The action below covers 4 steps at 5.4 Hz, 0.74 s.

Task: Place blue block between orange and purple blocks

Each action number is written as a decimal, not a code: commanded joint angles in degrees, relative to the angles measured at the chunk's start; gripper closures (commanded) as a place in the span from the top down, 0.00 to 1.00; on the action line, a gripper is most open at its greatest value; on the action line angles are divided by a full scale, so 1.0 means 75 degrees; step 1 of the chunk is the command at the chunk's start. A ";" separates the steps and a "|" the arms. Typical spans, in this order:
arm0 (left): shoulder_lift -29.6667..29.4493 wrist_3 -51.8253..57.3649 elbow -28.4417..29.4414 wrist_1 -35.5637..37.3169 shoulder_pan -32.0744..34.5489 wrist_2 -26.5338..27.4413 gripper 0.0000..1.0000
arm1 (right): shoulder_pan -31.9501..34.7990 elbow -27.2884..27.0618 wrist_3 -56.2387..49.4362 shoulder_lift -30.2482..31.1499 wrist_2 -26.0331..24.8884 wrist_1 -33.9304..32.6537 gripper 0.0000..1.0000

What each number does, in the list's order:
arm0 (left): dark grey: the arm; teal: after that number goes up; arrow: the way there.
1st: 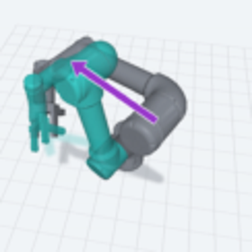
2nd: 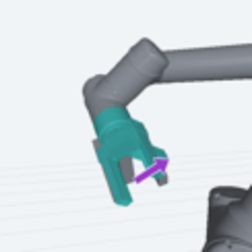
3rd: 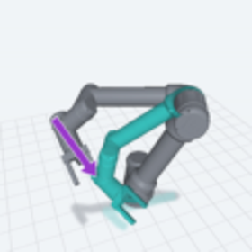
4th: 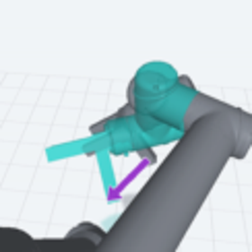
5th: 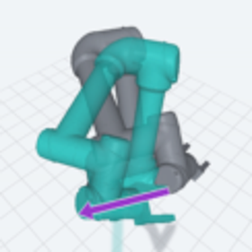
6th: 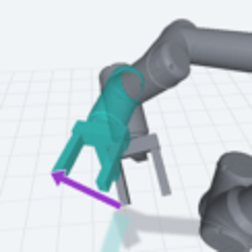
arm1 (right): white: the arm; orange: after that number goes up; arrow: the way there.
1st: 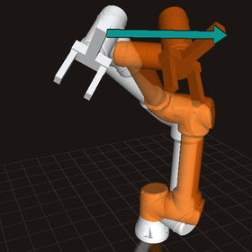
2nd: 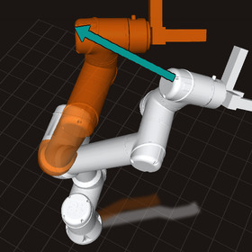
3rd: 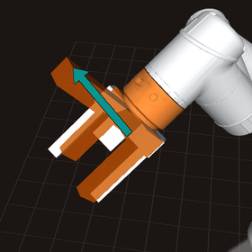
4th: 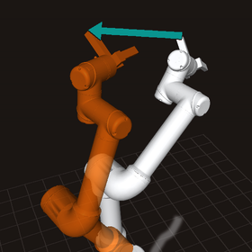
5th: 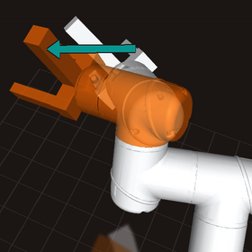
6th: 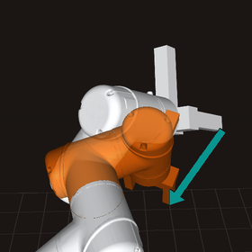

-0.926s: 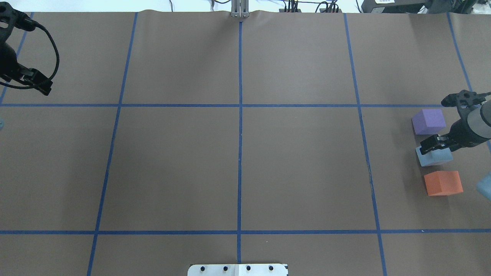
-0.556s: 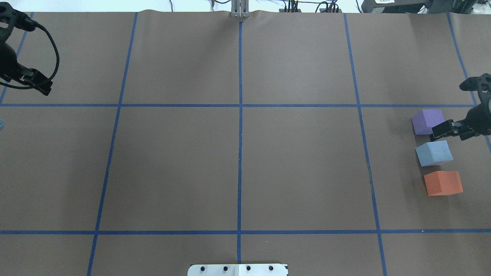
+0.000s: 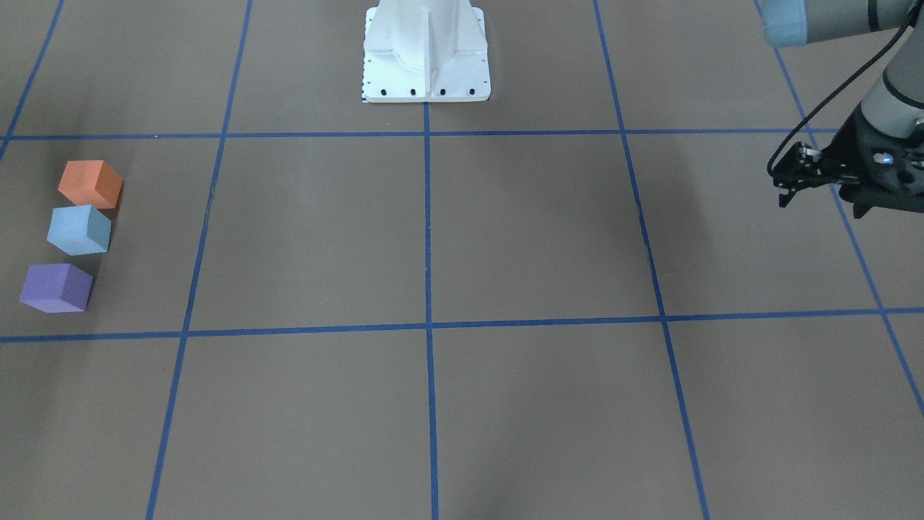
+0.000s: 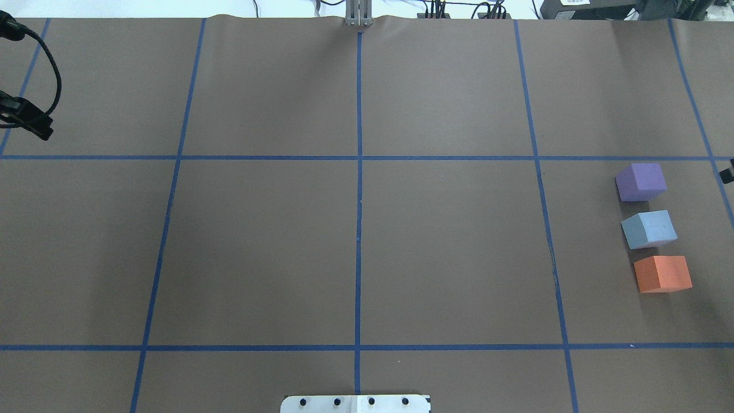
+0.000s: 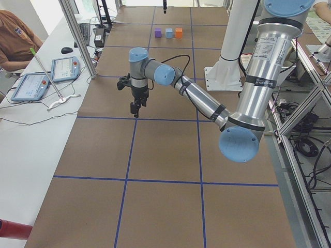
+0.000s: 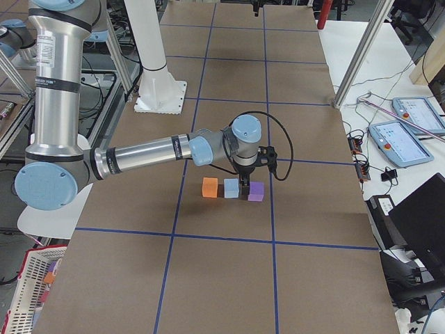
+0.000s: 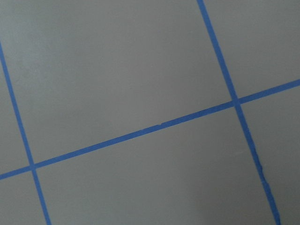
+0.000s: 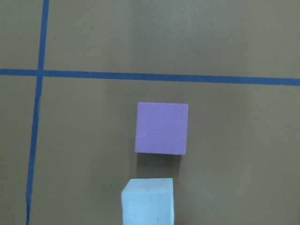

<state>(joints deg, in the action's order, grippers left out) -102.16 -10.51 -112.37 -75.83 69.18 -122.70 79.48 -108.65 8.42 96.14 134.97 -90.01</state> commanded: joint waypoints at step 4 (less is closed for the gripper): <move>0.1666 0.2104 0.1716 -0.1213 0.2728 -0.1359 1.00 | 0.1333 0.0434 -0.1615 0.0808 0.0098 0.0024 1.00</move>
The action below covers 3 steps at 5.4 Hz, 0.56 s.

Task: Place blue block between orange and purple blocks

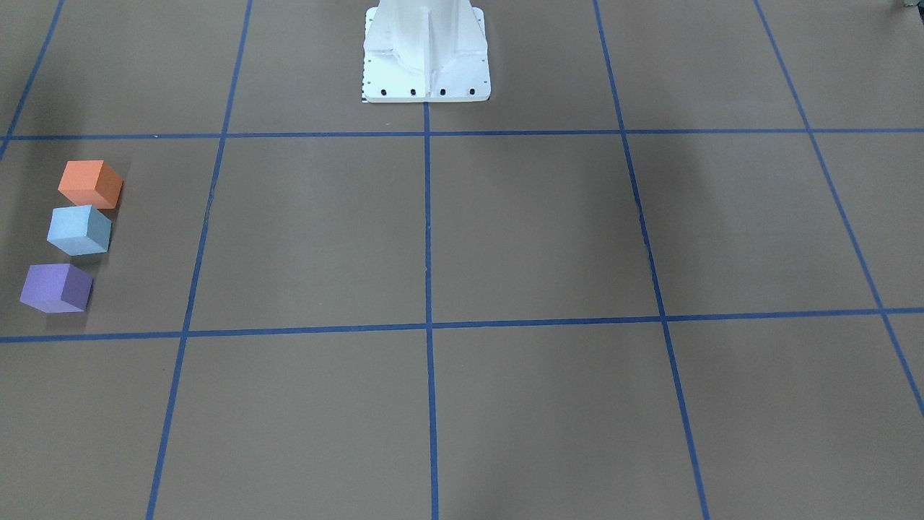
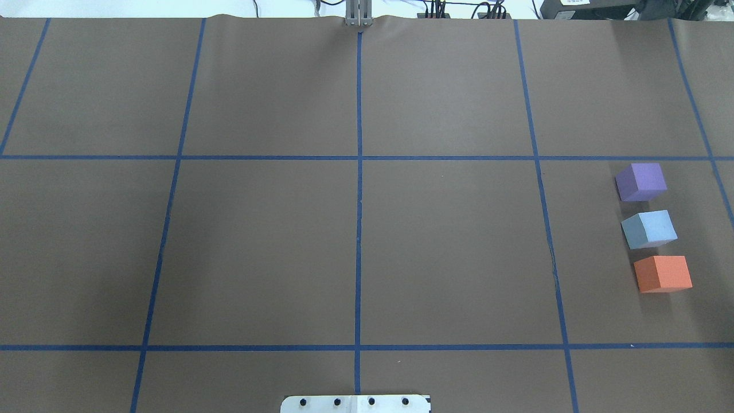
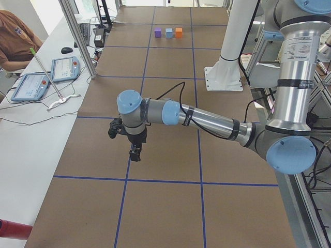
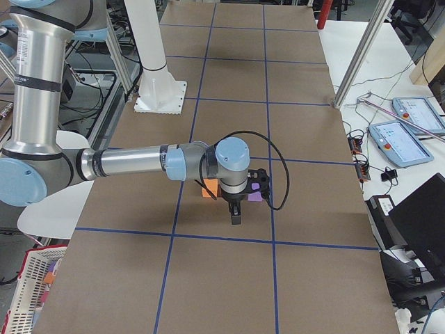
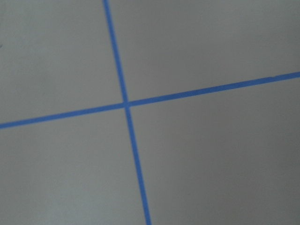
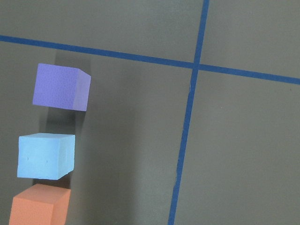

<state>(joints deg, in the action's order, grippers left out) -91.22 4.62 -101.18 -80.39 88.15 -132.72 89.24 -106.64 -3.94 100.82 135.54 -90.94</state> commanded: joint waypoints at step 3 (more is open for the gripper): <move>0.0691 -0.0018 0.0659 -0.1281 0.0199 0.0000 1.00 | 0.0030 0.0414 0.0056 0.0222 -0.0002 0.0138 1.00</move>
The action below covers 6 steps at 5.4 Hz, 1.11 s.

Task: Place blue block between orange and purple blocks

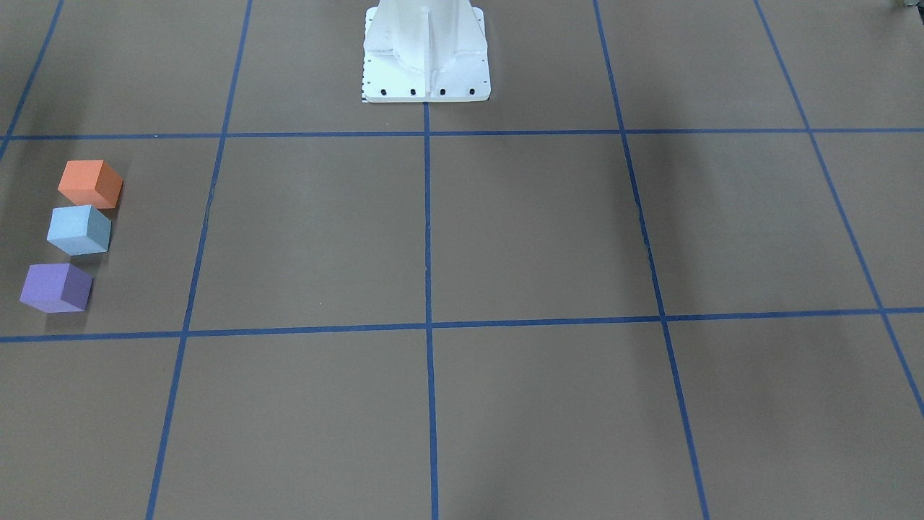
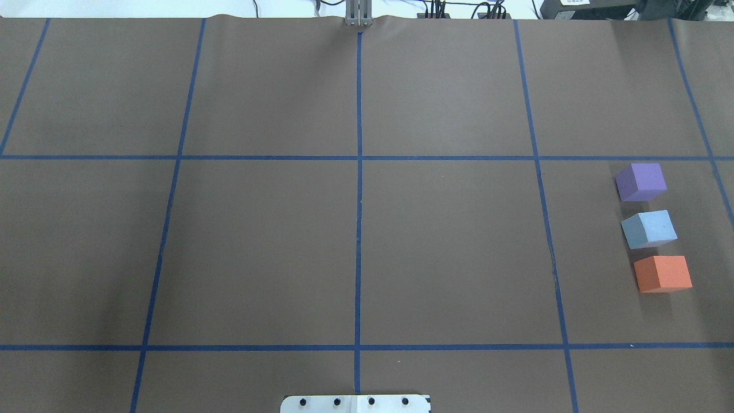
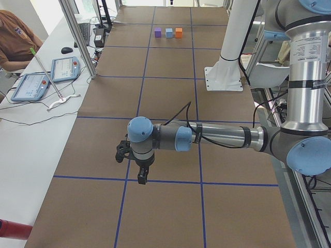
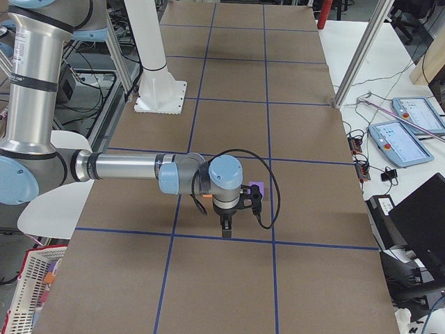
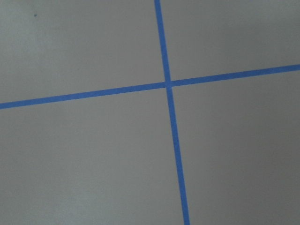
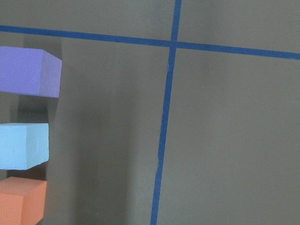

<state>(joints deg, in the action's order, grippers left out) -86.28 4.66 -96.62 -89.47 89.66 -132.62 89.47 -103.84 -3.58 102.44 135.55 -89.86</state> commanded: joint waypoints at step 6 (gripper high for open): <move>0.0020 -0.0024 0.0027 0.0023 -0.0002 -0.0024 1.00 | 0.0305 -0.0192 -0.0003 -0.0100 0.0068 -0.0497 1.00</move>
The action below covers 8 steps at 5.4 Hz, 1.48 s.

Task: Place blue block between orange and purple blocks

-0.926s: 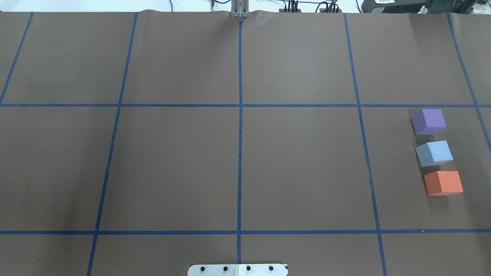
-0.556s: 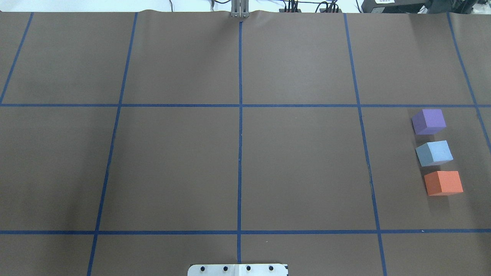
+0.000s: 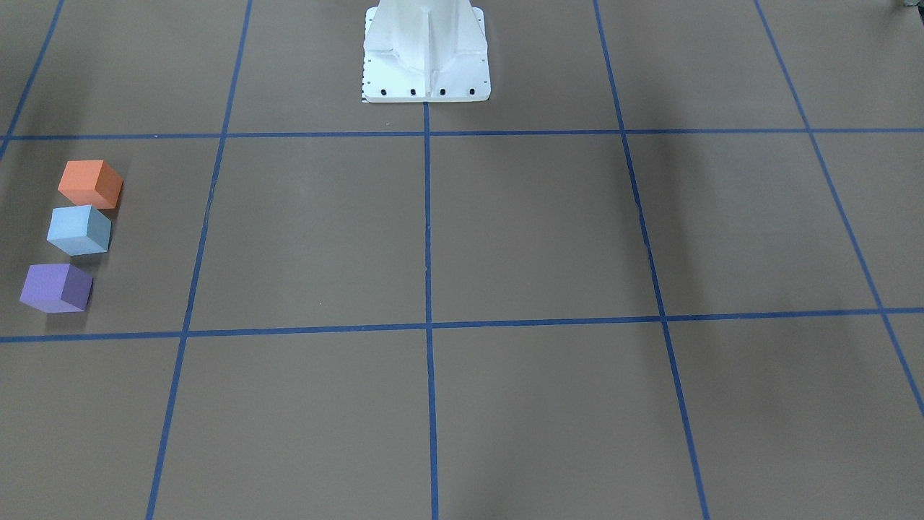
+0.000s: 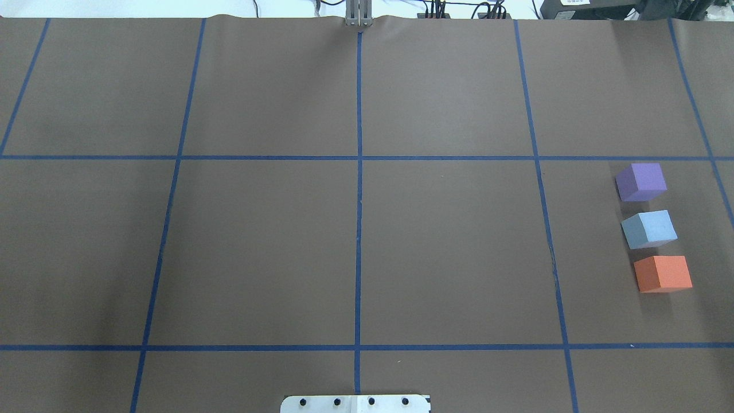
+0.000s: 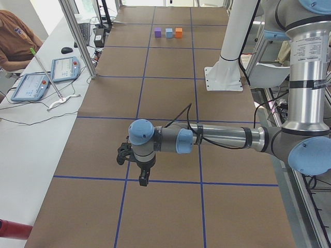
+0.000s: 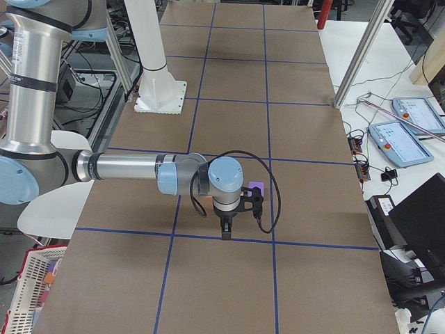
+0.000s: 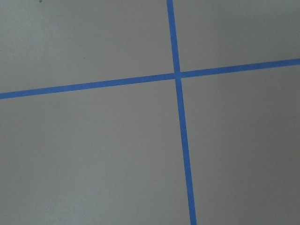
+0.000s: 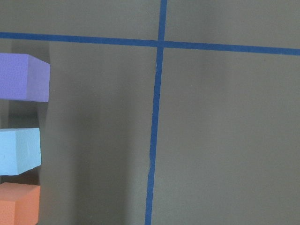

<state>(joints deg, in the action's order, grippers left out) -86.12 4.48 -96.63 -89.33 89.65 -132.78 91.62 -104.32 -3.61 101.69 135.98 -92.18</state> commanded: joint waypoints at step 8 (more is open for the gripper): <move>-0.0130 0.0000 0.0146 0.0028 -0.0023 0.0032 1.00 | 0.0019 -0.0059 0.0001 -0.0012 0.0162 -0.0119 1.00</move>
<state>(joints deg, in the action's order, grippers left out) -87.01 4.48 -95.59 -89.12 89.48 -132.60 91.73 -104.73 -3.60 101.65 137.17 -93.16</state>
